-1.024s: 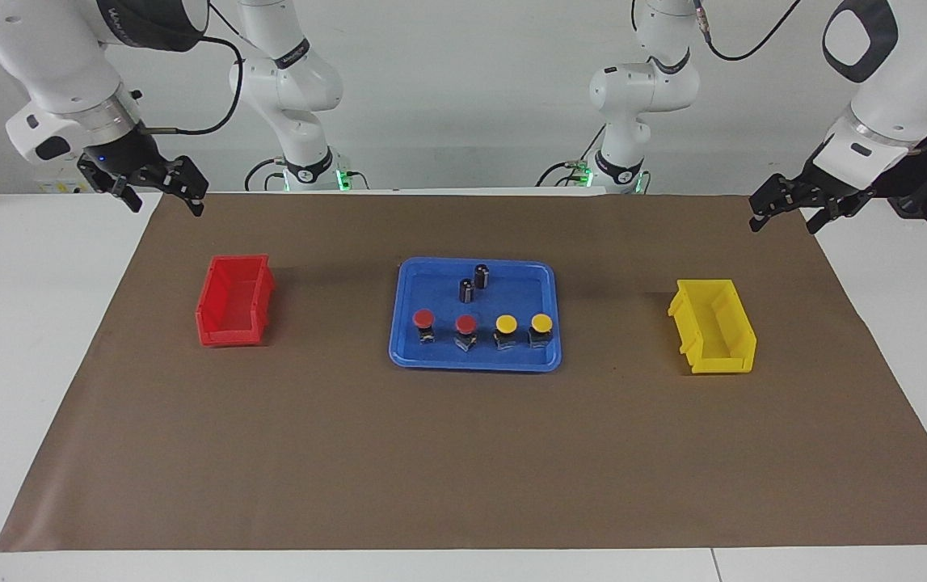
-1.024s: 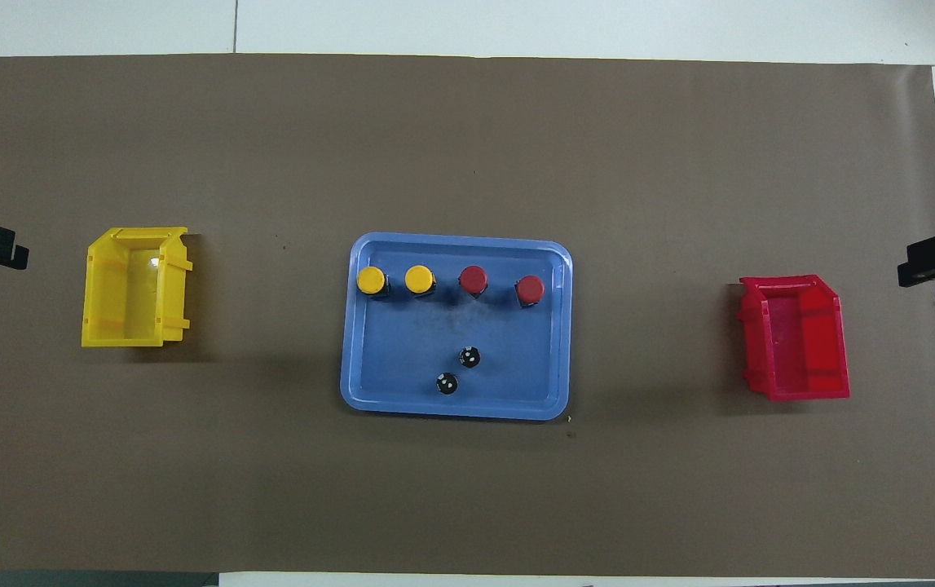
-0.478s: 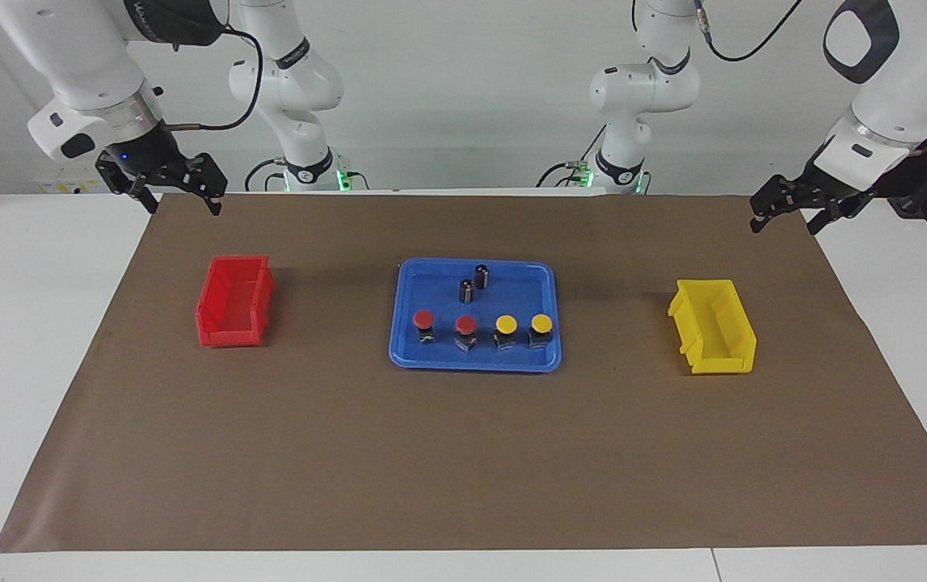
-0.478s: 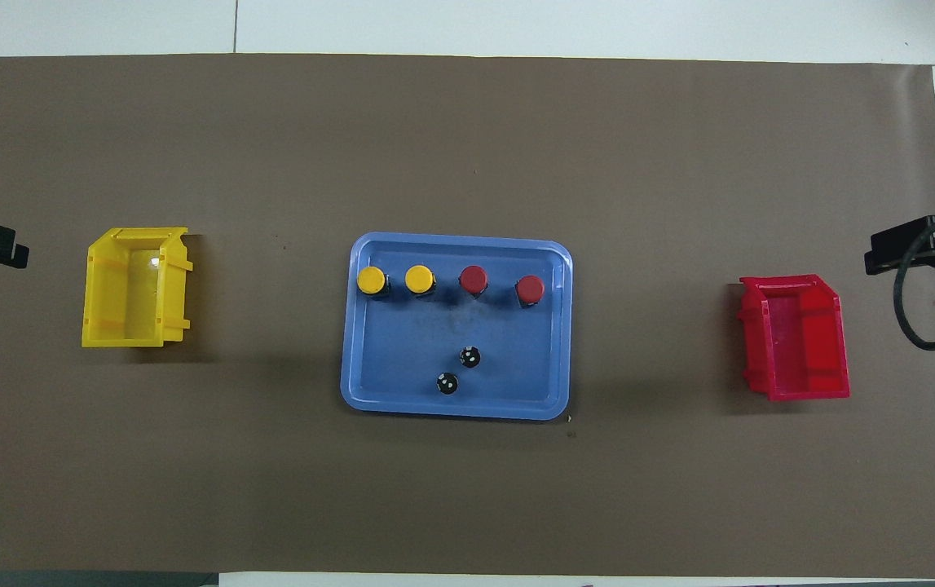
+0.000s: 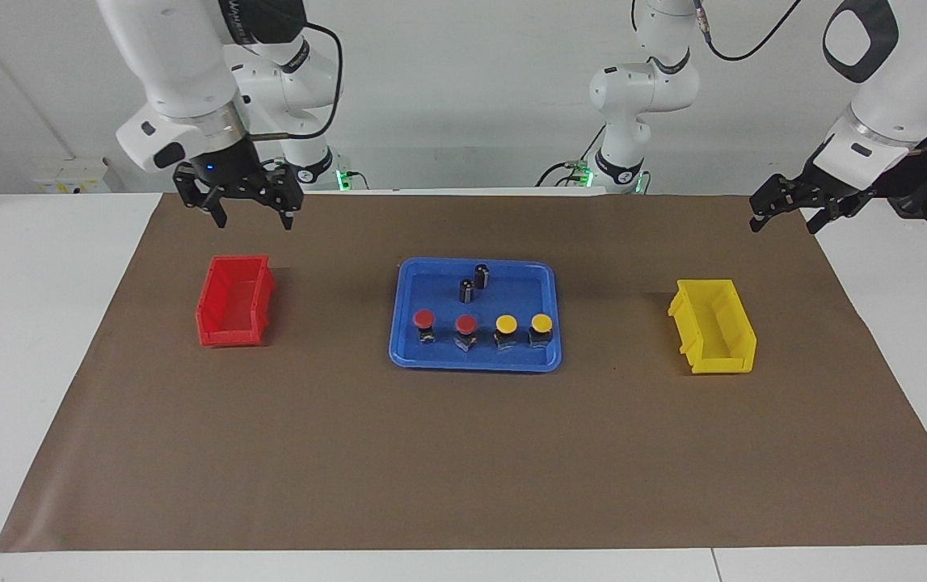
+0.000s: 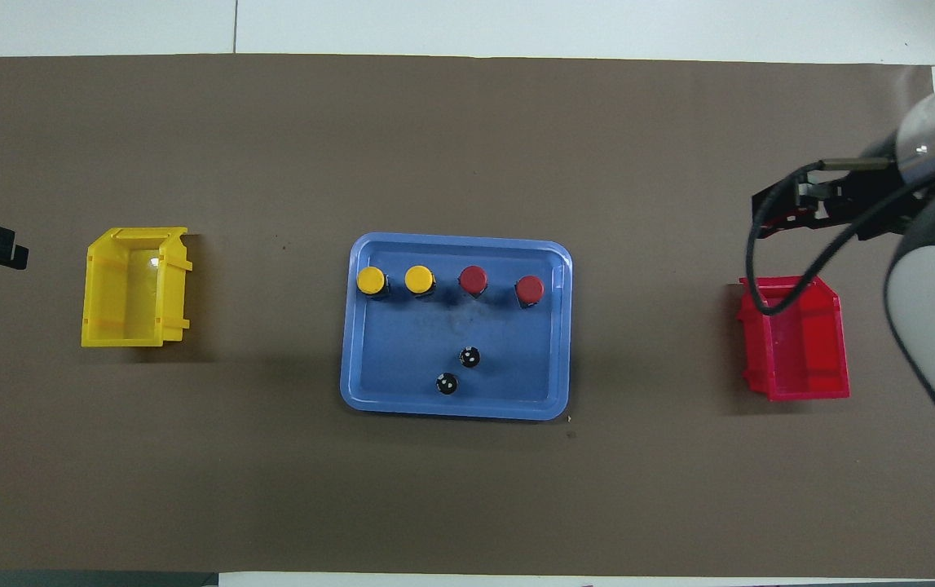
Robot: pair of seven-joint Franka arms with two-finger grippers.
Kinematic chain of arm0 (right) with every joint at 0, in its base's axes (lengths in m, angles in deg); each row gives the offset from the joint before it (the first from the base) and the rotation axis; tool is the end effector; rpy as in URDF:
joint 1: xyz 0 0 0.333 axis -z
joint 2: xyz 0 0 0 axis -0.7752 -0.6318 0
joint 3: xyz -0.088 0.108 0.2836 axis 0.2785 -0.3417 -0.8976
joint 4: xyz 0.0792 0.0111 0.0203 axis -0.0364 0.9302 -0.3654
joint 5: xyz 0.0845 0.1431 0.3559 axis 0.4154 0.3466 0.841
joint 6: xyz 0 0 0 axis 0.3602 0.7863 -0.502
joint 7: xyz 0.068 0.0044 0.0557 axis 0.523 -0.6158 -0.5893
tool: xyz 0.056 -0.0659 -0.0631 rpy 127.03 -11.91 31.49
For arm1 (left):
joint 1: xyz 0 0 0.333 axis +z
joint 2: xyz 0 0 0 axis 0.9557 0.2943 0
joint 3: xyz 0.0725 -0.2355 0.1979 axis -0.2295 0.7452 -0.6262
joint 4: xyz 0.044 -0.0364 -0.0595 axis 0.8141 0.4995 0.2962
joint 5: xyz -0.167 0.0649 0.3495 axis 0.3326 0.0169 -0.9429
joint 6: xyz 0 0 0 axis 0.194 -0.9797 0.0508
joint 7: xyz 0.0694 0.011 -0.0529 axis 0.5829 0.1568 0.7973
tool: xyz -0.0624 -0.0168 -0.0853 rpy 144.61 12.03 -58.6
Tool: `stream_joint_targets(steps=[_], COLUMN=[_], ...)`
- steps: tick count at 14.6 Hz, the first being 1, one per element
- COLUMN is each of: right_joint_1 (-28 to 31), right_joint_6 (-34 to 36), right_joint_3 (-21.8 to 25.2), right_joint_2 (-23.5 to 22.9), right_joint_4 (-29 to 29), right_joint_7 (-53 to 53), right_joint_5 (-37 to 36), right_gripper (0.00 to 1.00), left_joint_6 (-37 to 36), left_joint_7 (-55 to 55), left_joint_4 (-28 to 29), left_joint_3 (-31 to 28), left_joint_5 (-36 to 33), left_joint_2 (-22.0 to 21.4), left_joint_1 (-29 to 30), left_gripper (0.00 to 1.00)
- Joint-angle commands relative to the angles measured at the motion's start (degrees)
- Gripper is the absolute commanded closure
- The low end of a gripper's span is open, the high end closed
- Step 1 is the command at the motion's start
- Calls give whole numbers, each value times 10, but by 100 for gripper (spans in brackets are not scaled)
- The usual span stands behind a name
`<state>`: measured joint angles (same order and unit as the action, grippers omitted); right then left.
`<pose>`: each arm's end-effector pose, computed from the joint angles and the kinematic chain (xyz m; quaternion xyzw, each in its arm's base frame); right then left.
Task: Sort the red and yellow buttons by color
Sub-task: 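Reach the right gripper to the tray and grasp the farther red button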
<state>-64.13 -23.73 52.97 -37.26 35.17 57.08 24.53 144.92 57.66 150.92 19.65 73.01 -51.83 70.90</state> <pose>0.5810 0.1643 0.6185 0.9991 -0.0357 -0.0213 0.0117 0.5473 0.0039 0.6061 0.9978 -0.0577 -0.0292 0.0149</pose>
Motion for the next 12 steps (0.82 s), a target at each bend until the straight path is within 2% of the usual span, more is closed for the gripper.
stream_joint_targets(steps=[1, 3, 5, 7, 8, 12], right_joint_1=[-68, -98, -101, -104, -108, -126], right_joint_6=[-55, -144, -243, -333, -358, -384], right_joint_3=[1, 2, 1, -1, -1, -1], right_joint_2=[-72, -77, -28, 4, 3, -35], right_joint_4=[-53, 21, 158, 262, 283, 292], right_joint_7=[105, 152, 153, 159, 160, 173], right_joint_5=[6, 5, 5, 6, 6, 0], right_gripper=[0, 0, 0, 0, 0, 0], left_joint_6=[2, 2, 2, 2, 3, 3], left_joint_7=[-4, -4, -4, -4, -4, -4], left_joint_4=[5, 5, 5, 5, 5, 5], left_joint_3=[3, 3, 3, 3, 3, 3], left_joint_5=[-8, -8, -8, -8, -8, -8], left_joint_2=[-2, -2, -2, -2, -2, -2], left_joint_1=[4, 4, 4, 4, 4, 4], left_gripper=[0, 0, 0, 0, 0, 0])
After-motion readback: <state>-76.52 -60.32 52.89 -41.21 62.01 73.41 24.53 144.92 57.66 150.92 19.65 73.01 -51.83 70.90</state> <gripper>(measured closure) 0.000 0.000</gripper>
